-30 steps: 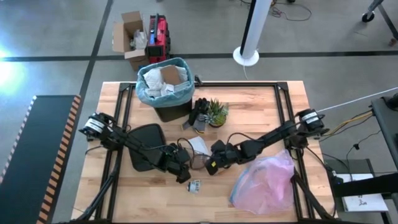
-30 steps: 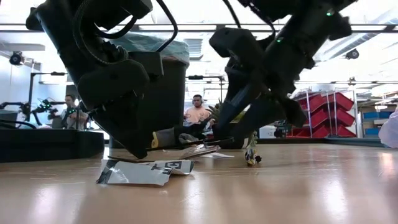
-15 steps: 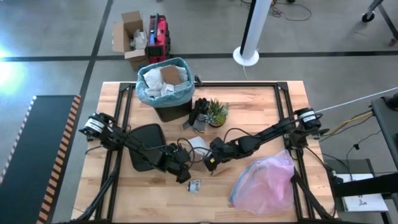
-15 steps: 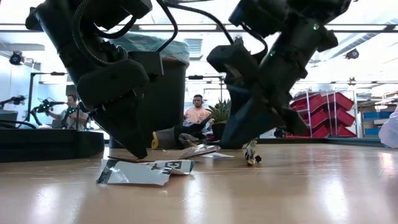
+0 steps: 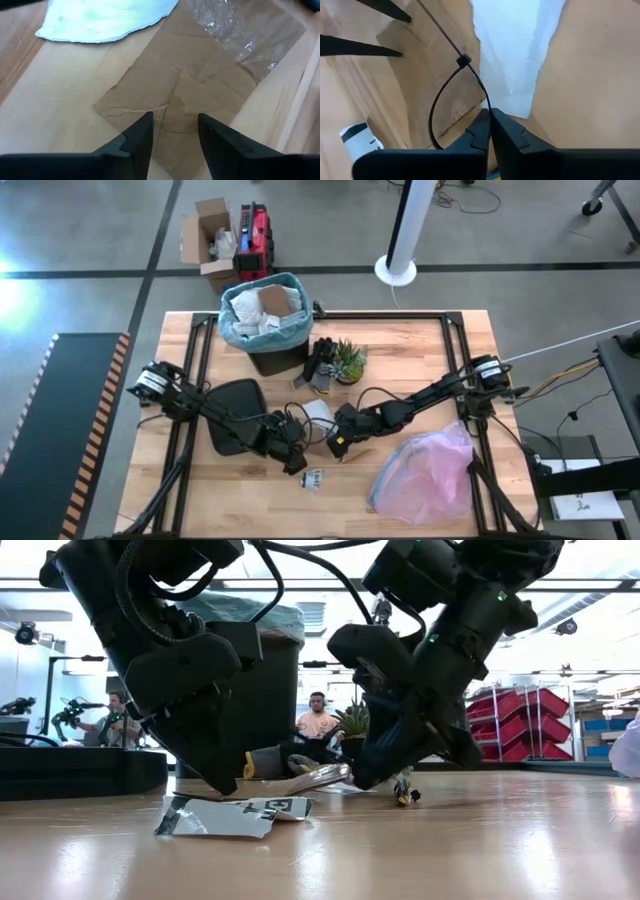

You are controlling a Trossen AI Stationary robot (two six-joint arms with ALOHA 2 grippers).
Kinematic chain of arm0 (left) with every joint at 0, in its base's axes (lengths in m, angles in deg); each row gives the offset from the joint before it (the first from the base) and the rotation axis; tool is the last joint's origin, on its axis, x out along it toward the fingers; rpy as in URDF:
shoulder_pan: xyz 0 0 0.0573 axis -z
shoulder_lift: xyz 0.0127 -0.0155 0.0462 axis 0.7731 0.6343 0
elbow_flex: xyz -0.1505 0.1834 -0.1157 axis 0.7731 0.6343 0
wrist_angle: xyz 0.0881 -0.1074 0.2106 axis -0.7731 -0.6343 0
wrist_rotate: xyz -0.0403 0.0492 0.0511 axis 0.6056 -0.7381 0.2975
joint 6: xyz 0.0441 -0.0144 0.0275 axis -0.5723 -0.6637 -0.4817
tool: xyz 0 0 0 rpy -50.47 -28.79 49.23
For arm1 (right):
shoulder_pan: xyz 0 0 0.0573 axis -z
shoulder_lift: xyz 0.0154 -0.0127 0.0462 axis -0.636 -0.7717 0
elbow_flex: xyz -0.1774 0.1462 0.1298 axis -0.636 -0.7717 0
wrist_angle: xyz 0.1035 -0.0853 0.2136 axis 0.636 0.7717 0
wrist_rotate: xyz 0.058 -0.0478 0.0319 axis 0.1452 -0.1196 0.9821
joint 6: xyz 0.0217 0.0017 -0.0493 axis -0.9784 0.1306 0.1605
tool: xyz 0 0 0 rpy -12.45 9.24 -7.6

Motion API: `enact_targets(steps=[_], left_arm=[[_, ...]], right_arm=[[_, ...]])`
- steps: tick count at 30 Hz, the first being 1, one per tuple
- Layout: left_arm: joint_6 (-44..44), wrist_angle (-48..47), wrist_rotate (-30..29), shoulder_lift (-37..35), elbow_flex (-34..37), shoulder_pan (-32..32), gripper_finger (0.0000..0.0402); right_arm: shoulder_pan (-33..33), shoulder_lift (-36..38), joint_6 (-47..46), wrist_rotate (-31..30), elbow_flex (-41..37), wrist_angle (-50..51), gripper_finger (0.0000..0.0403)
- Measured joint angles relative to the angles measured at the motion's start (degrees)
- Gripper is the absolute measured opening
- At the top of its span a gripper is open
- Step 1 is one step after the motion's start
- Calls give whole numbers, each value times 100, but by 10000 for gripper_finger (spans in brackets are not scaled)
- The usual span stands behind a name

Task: Place trash/remove bag and relplace
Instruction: Put the black zip tie into the trash bin

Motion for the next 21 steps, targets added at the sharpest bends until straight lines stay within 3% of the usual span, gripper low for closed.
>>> enact_targets(steps=[6, 10, 17, 21], left_arm=[[9, -2, 2, 0, 0, 5, 150], [10, -8, 3, -2, 0, 21, 156], [11, -57, 14, -2, 0, 146, 160], [11, -65, 31, -2, 0, 255, 155]], right_arm=[[-14, 184, 304, -115, 144, 113, 0], [35, 469, 698, -563, 412, 898, 0], [458, 836, 1808, -1120, 1026, 2484, 0], [683, 1144, 2638, -1219, 1494, 2458, 0]])
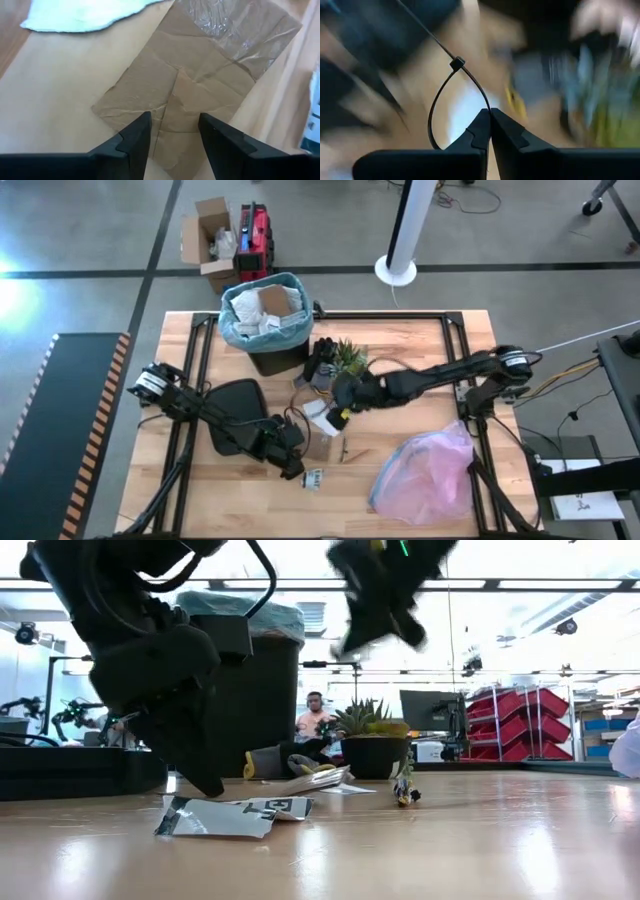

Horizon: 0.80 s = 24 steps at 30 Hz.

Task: Place trash/remove bag and relplace
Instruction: Put the black zip tie into the trash bin

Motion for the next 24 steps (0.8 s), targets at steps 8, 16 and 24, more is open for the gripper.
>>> enact_targets(steps=[8, 16, 24], left_arm=[[20, 157, 39, -17, 0, 103, 154], [23, 702, 170, -33, 2, 103, 176], [40, 625, 150, -37, -220, 99, 175]], right_arm=[[795, 261, 1733, -279, 1504, -1018, 0], [1807, -406, 1863, 453, 2643, -1406, 0], [2205, -1505, 1830, 666, 3701, -1160, 1]])
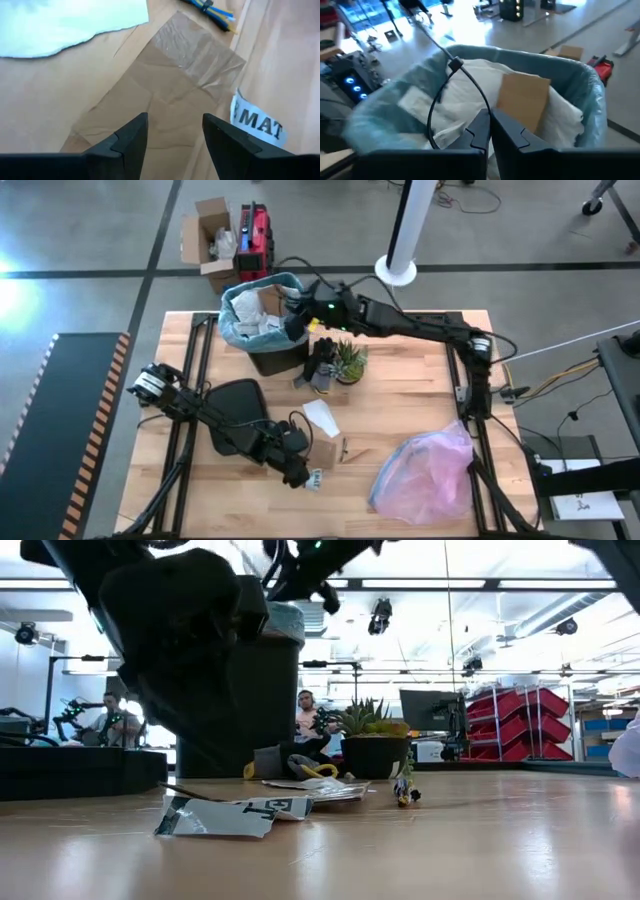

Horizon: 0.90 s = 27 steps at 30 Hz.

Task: Place trash/remove bag and relplace
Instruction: Put the black zip tie into the trash bin, then put the brown cardboard into the trash bin

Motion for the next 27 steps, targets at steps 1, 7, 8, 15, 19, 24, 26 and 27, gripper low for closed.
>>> enact_targets(steps=[1, 7, 8, 15, 19, 24, 26, 27], left_arm=[[4, -27, -2, 0, -36, 0, 174], [30, -331, -109, 0, -252, 11, 177], [15, -370, -167, 0, -285, 11, 179], [-419, -1532, -336, -90, -741, -7, 190], [-674, -2365, -662, -313, -1090, 51, 198], [-917, -2833, -918, -635, -1249, 199, 206], [-957, -2813, -926, -721, -1183, 234, 208], [-954, -2829, -924, -730, -1144, 232, 208]], right_arm=[[25, -118, -4, 0, 144, 72, 4], [111, -411, 281, 124, 1042, 1072, 55], [126, -444, 308, 126, 1136, 1276, 67], [1, 23, 1216, 102, 1155, 2048, 146], [-436, 704, 2054, 103, 1001, 2633, 157], [-1395, 1437, 2321, 138, 483, 3219, 147], [-1802, 1734, 2175, 121, 127, 3332, 141], [-2004, 1870, 2065, 102, -99, 3326, 139]])
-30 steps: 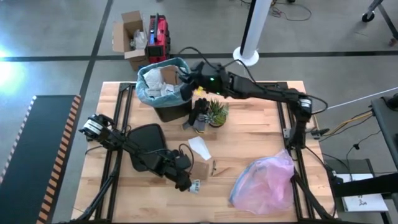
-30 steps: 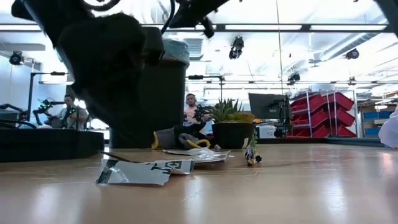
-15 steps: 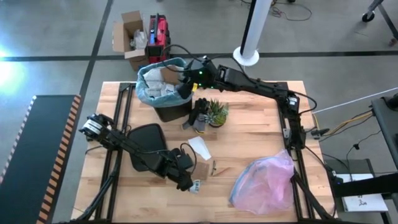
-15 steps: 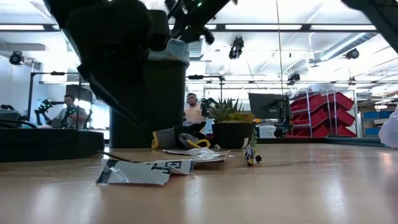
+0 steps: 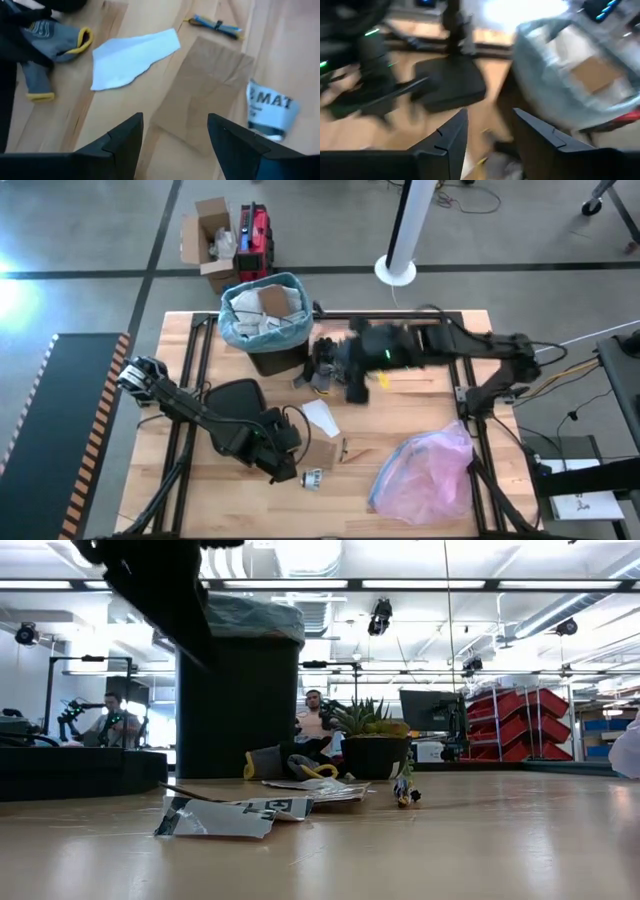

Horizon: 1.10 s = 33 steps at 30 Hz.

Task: Place trash/remove bag and relplace
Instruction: Put the brown cardboard into the trash bin

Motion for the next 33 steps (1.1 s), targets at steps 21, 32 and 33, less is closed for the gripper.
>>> enact_targets(steps=[21, 32, 33], left_arm=[[-118, 1329, 254, 1299, 746, -29, 171], [-154, 1354, 354, 1387, 756, -25, 171], [-158, 1362, 354, 1390, 760, -26, 171]], right_arm=[[-2353, -1597, -443, -288, -2812, -1013, 193], [-2322, -2051, 1187, -1026, -2844, -1931, 190], [-2321, -2051, 1344, -1024, -2869, -1959, 190]])
